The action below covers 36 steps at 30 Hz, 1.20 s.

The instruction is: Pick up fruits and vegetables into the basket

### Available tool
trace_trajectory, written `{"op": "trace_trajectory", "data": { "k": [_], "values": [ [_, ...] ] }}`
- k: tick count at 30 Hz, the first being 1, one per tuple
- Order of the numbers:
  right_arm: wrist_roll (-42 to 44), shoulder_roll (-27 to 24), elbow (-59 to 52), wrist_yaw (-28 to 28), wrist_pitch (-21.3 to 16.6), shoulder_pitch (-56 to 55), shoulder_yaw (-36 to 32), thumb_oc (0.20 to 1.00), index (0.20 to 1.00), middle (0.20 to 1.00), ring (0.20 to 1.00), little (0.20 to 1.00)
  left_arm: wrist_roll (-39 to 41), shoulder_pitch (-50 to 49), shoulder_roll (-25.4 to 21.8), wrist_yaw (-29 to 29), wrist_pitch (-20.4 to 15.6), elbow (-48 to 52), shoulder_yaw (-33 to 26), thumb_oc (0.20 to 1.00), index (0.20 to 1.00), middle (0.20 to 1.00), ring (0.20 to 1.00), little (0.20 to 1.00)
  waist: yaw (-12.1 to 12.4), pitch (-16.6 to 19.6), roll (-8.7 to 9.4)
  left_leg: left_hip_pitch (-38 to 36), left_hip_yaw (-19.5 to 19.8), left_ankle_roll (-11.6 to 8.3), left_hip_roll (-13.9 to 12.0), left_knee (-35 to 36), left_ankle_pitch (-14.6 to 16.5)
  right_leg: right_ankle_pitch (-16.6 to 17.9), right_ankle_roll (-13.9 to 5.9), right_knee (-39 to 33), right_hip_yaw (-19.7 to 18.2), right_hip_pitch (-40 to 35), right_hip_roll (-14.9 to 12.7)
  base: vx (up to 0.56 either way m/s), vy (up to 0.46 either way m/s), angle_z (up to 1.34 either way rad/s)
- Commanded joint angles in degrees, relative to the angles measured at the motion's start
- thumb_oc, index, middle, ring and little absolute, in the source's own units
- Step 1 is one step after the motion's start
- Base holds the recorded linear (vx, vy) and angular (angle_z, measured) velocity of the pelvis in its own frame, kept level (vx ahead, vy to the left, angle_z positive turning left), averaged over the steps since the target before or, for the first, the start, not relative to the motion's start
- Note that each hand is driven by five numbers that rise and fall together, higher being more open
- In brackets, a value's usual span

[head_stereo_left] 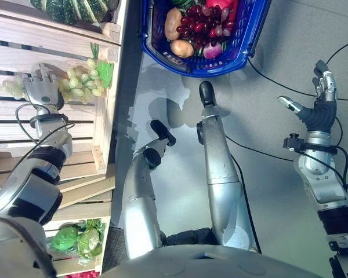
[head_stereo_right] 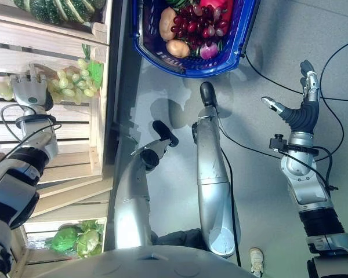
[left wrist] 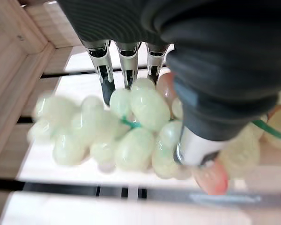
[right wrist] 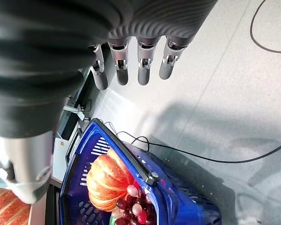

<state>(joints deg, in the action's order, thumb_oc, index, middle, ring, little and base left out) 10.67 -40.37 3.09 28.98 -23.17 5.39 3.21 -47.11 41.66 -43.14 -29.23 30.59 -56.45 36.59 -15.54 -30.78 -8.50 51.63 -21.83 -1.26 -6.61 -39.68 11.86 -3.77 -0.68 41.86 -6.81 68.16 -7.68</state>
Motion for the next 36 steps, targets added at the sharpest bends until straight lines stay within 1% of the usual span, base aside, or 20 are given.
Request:
{"op": "trace_trajectory", "data": {
  "k": [1,3,8,13,18,21,22,23,24,25,26,27,28,29,31,33,34,35,36],
  "values": [
    [0.0,-2.2,-2.1,1.9,-4.8,-1.7,0.0,1.0,1.0,1.0,1.0,1.0,-0.6,-10.8,-2.0,5.0,4.1,-5.6,-4.5,0.2,0.2,0.2,0.2,0.2,-2.2,1.0,-2.25,4.3,2.3,0.43,2.1,-2.6,2.7,-3.6,-4.83,-2.4,-0.2,-1.1,-1.3,0.0,0.0,0.0],
    [-0.2,-2.2,-2.6,1.5,-5.6,-1.9,-0.4,1.0,1.0,1.0,1.0,1.0,-2.3,-12.0,-1.9,4.8,5.0,-5.5,-4.9,0.2,0.2,0.2,0.2,0.2,-2.1,1.0,-2.27,4.5,2.5,0.46,2.2,-2.7,2.8,-3.7,-4.78,-2.2,-0.3,-0.9,-1.2,0.0,0.0,0.0],
    [-0.6,-2.6,-3.8,0.7,-5.9,-1.7,-0.4,1.0,1.0,1.0,1.0,1.0,-5.7,-13.4,-1.2,4.6,7.3,-4.9,-5.0,0.2,0.2,0.2,0.2,0.2,-1.9,1.0,-2.27,4.4,2.8,0.45,2.4,-2.7,2.8,-3.9,-4.7,-2.1,-0.2,-1.2,-1.3,0.0,0.002,0.01],
    [-1.1,-2.8,-4.8,0.5,-5.5,-2.0,-0.6,1.0,1.0,1.0,1.0,1.0,-6.1,-15.1,-1.1,2.6,8.0,-3.8,-5.6,0.2,0.2,0.2,0.2,0.2,-1.5,1.0,-2.31,4.1,3.1,0.5,2.5,-2.7,2.8,-4.0,-4.65,-1.9,0.0,-1.6,-1.5,0.0,0.006,0.05],
    [-0.9,-3.1,-5.3,-0.5,-5.1,-2.2,-0.5,1.0,1.0,1.0,1.0,1.0,-6.4,-16.0,-1.4,1.2,8.0,-2.9,-6.2,0.2,0.2,0.2,0.2,0.2,-1.3,1.0,-2.2,2.9,3.4,0.42,2.6,-2.3,2.7,-4.1,-4.68,-2.2,0.3,-3.0,-1.8,0.0,0.0,0.0],
    [-2.6,-3.1,-5.6,-1.0,-5.1,-2.4,-0.4,1.0,1.0,1.0,1.0,1.0,-7.3,-16.4,-1.5,0.1,8.0,-2.4,-6.7,0.2,0.2,0.2,0.2,0.2,-1.2,1.0,-1.96,2.1,3.5,0.41,2.6,-1.8,2.5,-4.0,-4.76,-2.8,0.6,-4.1,-1.9,0.0,-0.015,0.01],
    [-6.1,-3.7,-6.0,-4.2,-4.1,-2.3,0.4,1.0,1.0,1.0,1.0,1.0,-9.0,-16.5,-1.8,-0.2,8.1,-1.4,-7.1,0.2,0.2,0.2,0.2,0.2,-1.0,1.0,-1.71,1.0,3.6,0.35,2.6,-1.5,2.4,-3.9,-4.87,-3.1,1.1,-5.5,-2.1,-0.01,-0.046,0.02],
    [-6.8,-3.9,-6.2,-4.8,-3.6,-2.4,0.6,1.0,1.0,1.0,1.0,1.0,-9.6,-16.5,-1.9,-0.2,8.0,-1.0,-7.2,0.2,0.2,0.2,0.2,0.2,-1.0,1.0,-1.63,0.6,3.7,0.35,2.7,-1.4,2.4,-3.9,-4.89,-3.2,1.2,-5.9,-2.2,-0.02,-0.071,0.01],
    [-9.4,-4.6,-6.6,-6.1,-1.8,-2.4,1.4,1.0,1.0,1.0,1.0,1.0,-10.8,-16.7,-2.3,-0.9,8.0,0.1,-7.6,0.2,0.2,0.2,0.2,0.2,-0.7,1.0,-1.45,-0.2,3.9,0.32,2.8,-1.1,2.3,-4.0,-4.96,-3.4,1.6,-6.9,-2.2,-0.02,-0.051,0.01],
    [-10.5,-5.0,-6.6,-6.6,-0.7,-2.3,1.7,1.0,1.0,1.0,1.0,1.0,-11.4,-16.7,-2.5,-1.4,7.8,0.6,-7.8,0.2,0.2,0.2,0.2,0.2,-0.6,1.0,-1.38,-0.5,4.0,0.3,2.8,-0.9,2.2,-4.0,-4.99,-3.5,1.7,-7.3,-2.3,-0.02,-0.051,0.01],
    [-10.9,-5.2,-6.7,-6.6,-0.3,-2.3,2.0,1.0,1.0,1.0,1.0,1.0,-11.8,-16.8,-2.7,-1.6,7.8,0.9,-8.0,0.2,0.2,0.2,0.2,0.2,-0.6,1.0,-1.32,-0.7,4.1,0.28,2.8,-0.8,2.2,-4.0,-5.01,-3.6,1.8,-7.6,-2.3,-0.02,-0.047,0.05],
    [-13.0,-5.9,-6.6,-7.7,1.5,-2.0,2.7,1.0,1.0,1.0,1.0,1.0,-13.3,-16.9,-3.2,-2.0,7.7,1.8,-8.2,0.2,0.2,0.2,0.2,0.2,-0.4,1.0,-1.18,-1.4,4.2,0.28,2.8,-0.6,2.1,-4.0,-5.03,-3.8,2.1,-8.5,-2.4,-0.03,-0.109,0.08],
    [-18.8,-7.8,-5.7,-9.1,5.7,-1.0,5.3,1.0,1.0,1.0,1.0,1.0,-15.9,-16.7,-4.7,-4.8,6.7,3.8,-8.9,0.2,0.2,0.2,0.2,0.2,0.2,1.0,-0.81,-3.2,4.7,0.29,2.8,0.0,1.9,-4.0,-5.12,-4.4,2.9,-10.8,-2.7,-0.04,-0.139,0.1],
    [-21.7,-8.6,-5.4,-9.1,7.7,-0.4,6.5,1.0,1.0,1.0,1.0,1.0,-17.3,-16.4,-5.6,-5.5,6.5,4.9,-9.1,0.2,0.2,0.2,0.2,0.2,0.5,1.0,-0.61,-3.7,4.9,0.37,2.8,0.0,1.8,-4.0,-5.08,-4.5,3.2,-11.6,-2.8,-0.04,-0.149,0.09],
    [-22.7,-10.5,-4.4,-11.1,11.8,1.3,9.1,1.0,1.0,1.0,1.0,1.0,-18.3,-15.7,-7.5,-7.0,5.8,6.8,-9.1,0.2,0.2,0.2,0.2,0.2,1.1,1.0,-0.26,-5.2,5.4,0.45,2.9,0.5,1.7,-4.0,-5.16,-5.1,4.0,-13.6,-3.0,-0.03,-0.109,0.07],
    [-23.2,-11.3,-3.3,-12.1,13.4,2.8,11.3,1.0,1.0,1.0,1.0,1.0,-19.2,-14.8,-9.1,-8.5,5.5,8.3,-9.3,0.2,0.2,0.2,0.2,0.2,1.7,1.0,0.14,-6.4,5.8,0.51,3.0,1.1,1.5,-4.0,-5.11,-5.5,4.7,-15.2,-3.0,-0.03,-0.143,0.08],
    [-25.3,-11.7,-1.9,-13.7,15.9,4.6,14.0,1.0,1.0,1.0,1.0,1.0,-19.9,-13.6,-11.0,-9.4,4.8,10.0,-9.5,0.2,0.2,0.2,0.2,0.2,2.4,1.0,0.56,-7.6,6.3,0.59,3.2,1.6,1.3,-4.0,-5.11,-5.9,5.3,-16.9,-3.0,-0.04,-0.193,0.12],
    [-25.7,-11.8,-1.4,-13.9,16.3,5.9,15.5,1.0,1.0,1.0,1.0,1.0,-20.5,-12.9,-12.2,-9.8,4.3,11.1,-9.6,0.2,0.2,0.2,0.2,0.2,2.7,1.0,0.82,-8.3,6.5,0.68,3.1,2.0,1.2,-4.0,-5.07,-6.1,5.8,-17.8,-3.1,-0.04,-0.194,0.12],
    [-25.9,-12.0,-1.2,-14.5,17.5,7.2,17.0,1.0,1.0,1.0,1.0,1.0,-21.3,-12.1,-13.2,-9.9,4.1,12.2,-9.6,0.2,0.2,0.2,0.2,0.2,3.0,1.0,1.12,-9.0,6.8,0.78,3.2,2.3,1.1,-4.0,-5.01,-6.2,6.2,-18.7,-3.1,-0.02,-0.117,0.08]
  ]
}}
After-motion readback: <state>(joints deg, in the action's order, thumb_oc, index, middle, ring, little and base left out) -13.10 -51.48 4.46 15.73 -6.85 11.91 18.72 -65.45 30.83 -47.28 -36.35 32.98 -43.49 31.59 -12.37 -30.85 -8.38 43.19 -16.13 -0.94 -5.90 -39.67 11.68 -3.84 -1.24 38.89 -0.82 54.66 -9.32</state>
